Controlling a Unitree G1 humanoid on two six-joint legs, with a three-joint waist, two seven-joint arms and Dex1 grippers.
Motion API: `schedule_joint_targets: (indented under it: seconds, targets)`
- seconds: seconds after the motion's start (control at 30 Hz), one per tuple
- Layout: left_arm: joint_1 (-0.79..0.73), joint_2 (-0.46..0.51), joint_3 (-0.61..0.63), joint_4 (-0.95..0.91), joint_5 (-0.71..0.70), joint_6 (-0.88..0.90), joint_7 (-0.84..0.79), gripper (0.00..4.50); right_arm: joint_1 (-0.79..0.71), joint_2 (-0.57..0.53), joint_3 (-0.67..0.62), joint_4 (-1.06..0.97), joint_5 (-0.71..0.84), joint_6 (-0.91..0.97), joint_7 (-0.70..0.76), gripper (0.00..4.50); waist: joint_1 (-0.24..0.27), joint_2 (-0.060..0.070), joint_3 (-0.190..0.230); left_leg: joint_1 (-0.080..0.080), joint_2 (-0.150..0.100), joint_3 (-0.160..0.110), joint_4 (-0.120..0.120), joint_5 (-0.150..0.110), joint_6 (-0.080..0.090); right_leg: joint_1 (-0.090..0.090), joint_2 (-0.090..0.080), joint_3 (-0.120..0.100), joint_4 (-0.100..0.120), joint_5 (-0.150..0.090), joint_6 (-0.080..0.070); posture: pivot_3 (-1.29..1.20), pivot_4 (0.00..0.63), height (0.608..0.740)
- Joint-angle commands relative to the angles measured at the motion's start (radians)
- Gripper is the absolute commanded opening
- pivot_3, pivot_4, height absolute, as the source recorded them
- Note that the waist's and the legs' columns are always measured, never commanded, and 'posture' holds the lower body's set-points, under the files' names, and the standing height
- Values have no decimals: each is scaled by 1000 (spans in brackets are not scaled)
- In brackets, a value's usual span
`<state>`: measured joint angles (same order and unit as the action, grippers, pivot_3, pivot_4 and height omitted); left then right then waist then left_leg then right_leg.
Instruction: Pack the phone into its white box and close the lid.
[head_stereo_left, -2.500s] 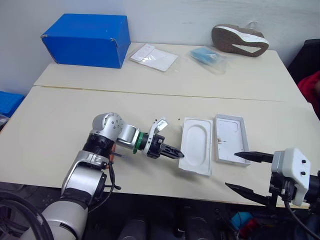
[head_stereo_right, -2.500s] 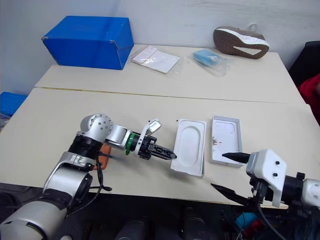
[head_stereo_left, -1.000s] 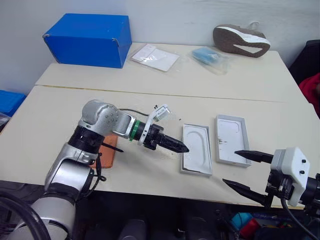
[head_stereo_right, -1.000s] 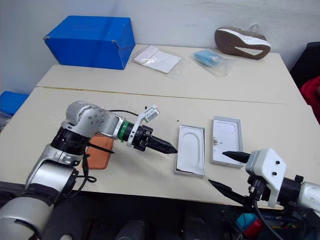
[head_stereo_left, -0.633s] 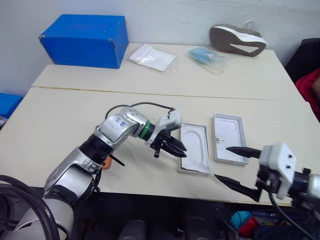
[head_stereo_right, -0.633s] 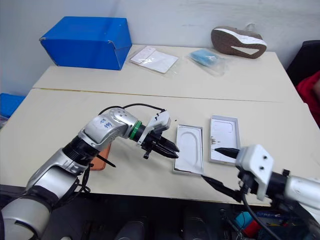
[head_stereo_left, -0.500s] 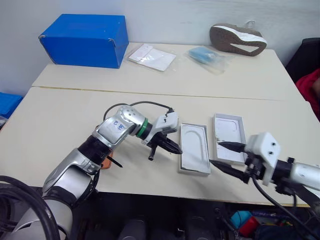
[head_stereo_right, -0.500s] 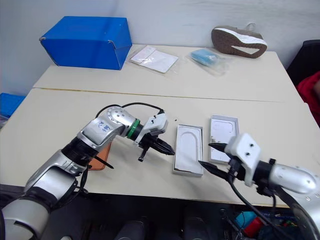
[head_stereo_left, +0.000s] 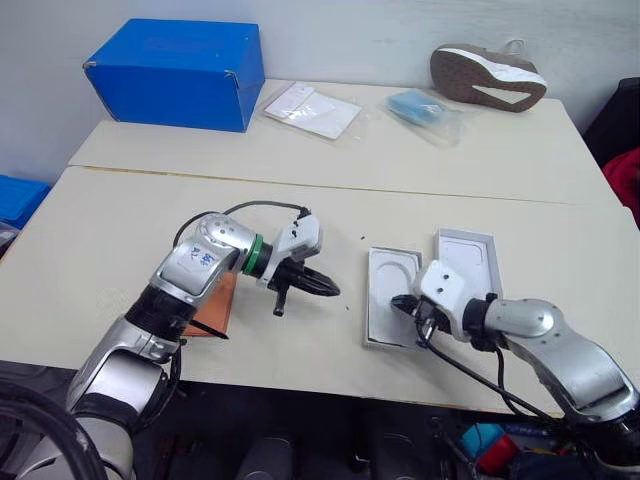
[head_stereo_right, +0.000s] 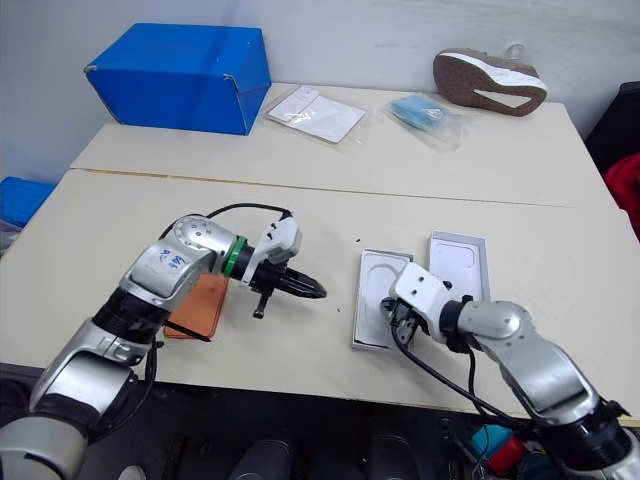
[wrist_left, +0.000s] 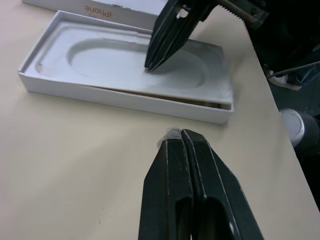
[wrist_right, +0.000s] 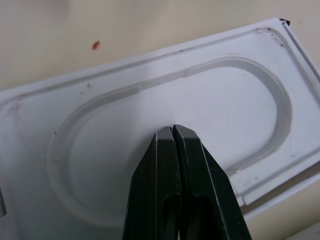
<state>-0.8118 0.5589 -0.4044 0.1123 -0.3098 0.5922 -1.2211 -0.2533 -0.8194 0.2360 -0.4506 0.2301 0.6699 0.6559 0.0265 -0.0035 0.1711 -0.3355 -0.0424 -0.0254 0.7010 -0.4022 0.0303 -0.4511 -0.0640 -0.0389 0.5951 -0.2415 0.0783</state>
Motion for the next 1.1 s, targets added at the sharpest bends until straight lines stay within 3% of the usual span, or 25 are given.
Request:
schedule_joint_targets:
  seconds: [0.03,0.2,0.57,0.8,1.1]
  targets:
    - [2,-3,43,-67,-13,47,24,0,-43,-3,42,48,-103,-47,-7,20,-1,0,0,0,0,0,0,0,0,0,0,0,0,0,0,0,150,740]
    - [11,-4,58,-83,-9,74,39,0,-89,22,40,97,-151,-43,-9,20,-3,0,0,1,0,0,1,0,0,0,0,0,1,0,0,0,150,740]
    - [4,-24,77,-68,-10,99,59,0,-129,87,-4,-35,-30,101,72,20,-4,0,0,0,0,-1,1,0,0,0,0,-1,1,0,0,0,150,740]
    - [6,-37,81,-93,-19,129,69,0,-125,53,117,75,-193,-1,54,20,-3,0,0,0,-1,-1,1,0,0,0,0,-1,2,0,0,0,150,740]
    - [12,-30,92,-89,-16,141,78,0,-94,30,71,42,-208,0,96,20,-3,0,0,1,-1,-1,2,0,0,1,0,-1,3,0,0,0,150,740]
